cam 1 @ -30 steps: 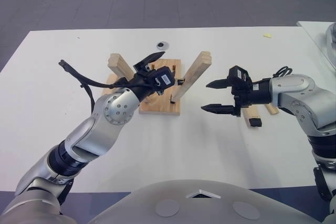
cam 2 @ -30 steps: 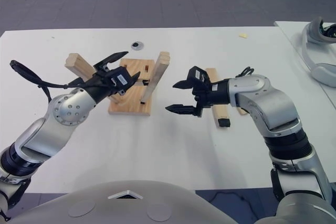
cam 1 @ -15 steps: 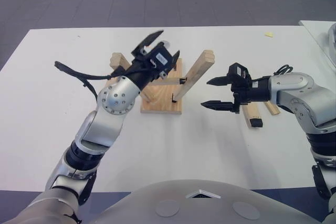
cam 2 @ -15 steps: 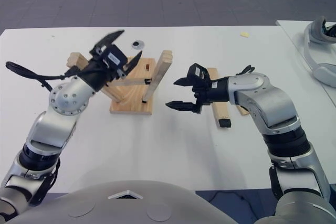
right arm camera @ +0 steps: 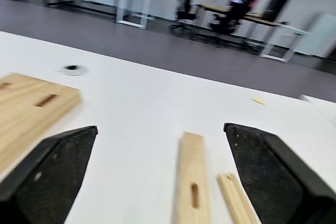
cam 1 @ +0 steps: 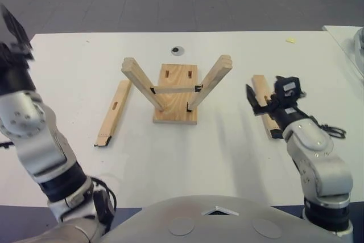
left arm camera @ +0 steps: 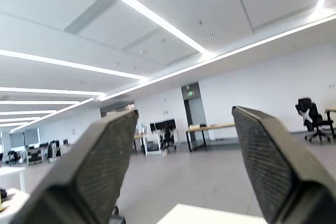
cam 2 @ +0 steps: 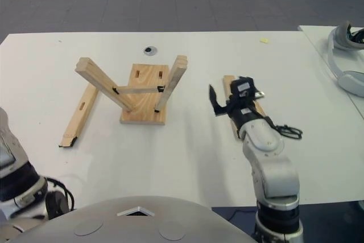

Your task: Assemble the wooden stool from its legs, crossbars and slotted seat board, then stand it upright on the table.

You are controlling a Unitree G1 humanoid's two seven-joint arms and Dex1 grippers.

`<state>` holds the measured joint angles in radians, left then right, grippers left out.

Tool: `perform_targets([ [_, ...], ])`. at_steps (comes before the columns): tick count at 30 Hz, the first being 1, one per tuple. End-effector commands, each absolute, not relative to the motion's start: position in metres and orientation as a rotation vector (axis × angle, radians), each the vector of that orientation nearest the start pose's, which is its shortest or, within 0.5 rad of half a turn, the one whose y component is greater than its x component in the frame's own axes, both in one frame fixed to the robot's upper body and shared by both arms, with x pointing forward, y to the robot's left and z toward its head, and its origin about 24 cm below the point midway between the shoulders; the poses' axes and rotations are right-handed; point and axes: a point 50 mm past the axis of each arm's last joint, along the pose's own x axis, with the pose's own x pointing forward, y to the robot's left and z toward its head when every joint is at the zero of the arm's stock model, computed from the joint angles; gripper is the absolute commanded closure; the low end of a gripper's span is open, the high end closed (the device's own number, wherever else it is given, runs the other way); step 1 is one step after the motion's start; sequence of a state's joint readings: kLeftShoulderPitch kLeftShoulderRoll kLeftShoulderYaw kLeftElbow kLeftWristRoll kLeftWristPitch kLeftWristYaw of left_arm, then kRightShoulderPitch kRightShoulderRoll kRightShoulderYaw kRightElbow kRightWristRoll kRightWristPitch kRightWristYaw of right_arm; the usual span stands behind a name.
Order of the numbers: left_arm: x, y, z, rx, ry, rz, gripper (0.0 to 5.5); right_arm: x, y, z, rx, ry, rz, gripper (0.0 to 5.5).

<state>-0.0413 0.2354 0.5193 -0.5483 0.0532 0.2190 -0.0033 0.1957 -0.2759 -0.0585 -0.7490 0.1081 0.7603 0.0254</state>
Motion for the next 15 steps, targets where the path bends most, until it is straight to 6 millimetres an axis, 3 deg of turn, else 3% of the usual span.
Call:
perform_targets([
  [1, 0.190, 0.264, 0.156, 0.385, -0.298, 0.381, 2.20, 0.183, -0.200, 0.096, -0.126, 0.193, -0.225, 1.00],
  [6, 0.195, 0.268, 0.148, 0.390, -0.284, 0.349, 2.20, 0.202, -0.202, 0.114, -0.113, 0.068, -0.249, 1.00],
  [8, 0.208, 0.262, 0.151, 0.367, -0.327, 0.335, 2.20, 0.216, -0.196, 0.124, -0.121, -0.006, -0.196, 1.00],
  [9, 0.222, 0.248, 0.153, 0.360, -0.359, 0.276, 2.20, 0.225, -0.186, 0.128, -0.086, -0.031, -0.135, 1.00],
  [10, 0.237, 0.232, 0.155, 0.328, -0.378, 0.209, 2.20, 0.232, -0.172, 0.133, -0.046, -0.051, -0.051, 1.00],
  [11, 0.256, 0.200, 0.152, 0.261, -0.352, 0.057, 2.20, 0.238, -0.146, 0.140, -0.008, -0.079, 0.127, 1.00],
  [12, 0.267, 0.157, 0.146, 0.177, -0.287, -0.168, 2.20, 0.237, -0.118, 0.148, 0.044, -0.092, 0.322, 1.00],
  [14, 0.257, 0.077, 0.141, 0.068, -0.192, -0.552, 2.20, 0.229, -0.083, 0.159, 0.096, -0.102, 0.561, 1.00],
  [15, 0.248, 0.055, 0.143, 0.033, -0.186, -0.632, 2.20, 0.226, -0.077, 0.160, 0.104, -0.099, 0.598, 1.00],
])
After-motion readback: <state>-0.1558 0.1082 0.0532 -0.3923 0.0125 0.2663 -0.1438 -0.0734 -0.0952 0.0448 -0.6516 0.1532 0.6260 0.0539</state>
